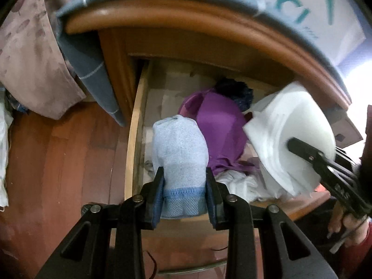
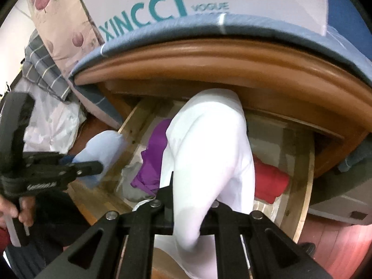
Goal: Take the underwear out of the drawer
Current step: 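Grasp the light blue sock with the left tool and lift it toward the box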
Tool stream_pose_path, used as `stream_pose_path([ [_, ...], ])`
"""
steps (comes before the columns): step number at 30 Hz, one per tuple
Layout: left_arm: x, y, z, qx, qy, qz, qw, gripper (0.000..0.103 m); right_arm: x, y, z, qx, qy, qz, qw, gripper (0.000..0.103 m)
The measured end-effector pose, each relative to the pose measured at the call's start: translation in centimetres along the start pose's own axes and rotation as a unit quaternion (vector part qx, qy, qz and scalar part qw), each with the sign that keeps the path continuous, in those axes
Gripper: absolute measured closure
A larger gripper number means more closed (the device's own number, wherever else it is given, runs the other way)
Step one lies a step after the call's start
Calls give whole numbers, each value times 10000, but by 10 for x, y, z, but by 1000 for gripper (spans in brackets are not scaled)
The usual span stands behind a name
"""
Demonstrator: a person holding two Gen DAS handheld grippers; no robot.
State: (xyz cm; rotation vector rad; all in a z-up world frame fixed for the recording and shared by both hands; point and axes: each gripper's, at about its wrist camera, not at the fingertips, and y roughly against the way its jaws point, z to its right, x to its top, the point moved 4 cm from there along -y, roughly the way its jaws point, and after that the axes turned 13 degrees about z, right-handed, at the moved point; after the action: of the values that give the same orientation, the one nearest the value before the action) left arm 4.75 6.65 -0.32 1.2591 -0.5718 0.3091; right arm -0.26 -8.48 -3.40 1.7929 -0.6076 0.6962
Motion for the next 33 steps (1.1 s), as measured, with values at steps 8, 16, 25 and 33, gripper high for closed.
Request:
stream_pose_path([
  [8, 16, 50, 19, -131, -60, 422, 9990, 75, 1, 20, 6, -38, -214, 186, 9996, 95],
  [16, 51, 105, 42, -356, -155, 955, 9947, 75, 3, 30, 10, 59, -336, 304, 9990, 95],
  [25, 98, 167, 57, -543, -156, 1657, 9846, 75, -1, 32, 17, 85, -415, 319, 9986, 95],
  [33, 133, 227, 68, -643, -78, 2221, 9729, 75, 0, 38, 15, 124, -401, 399, 9983, 95],
])
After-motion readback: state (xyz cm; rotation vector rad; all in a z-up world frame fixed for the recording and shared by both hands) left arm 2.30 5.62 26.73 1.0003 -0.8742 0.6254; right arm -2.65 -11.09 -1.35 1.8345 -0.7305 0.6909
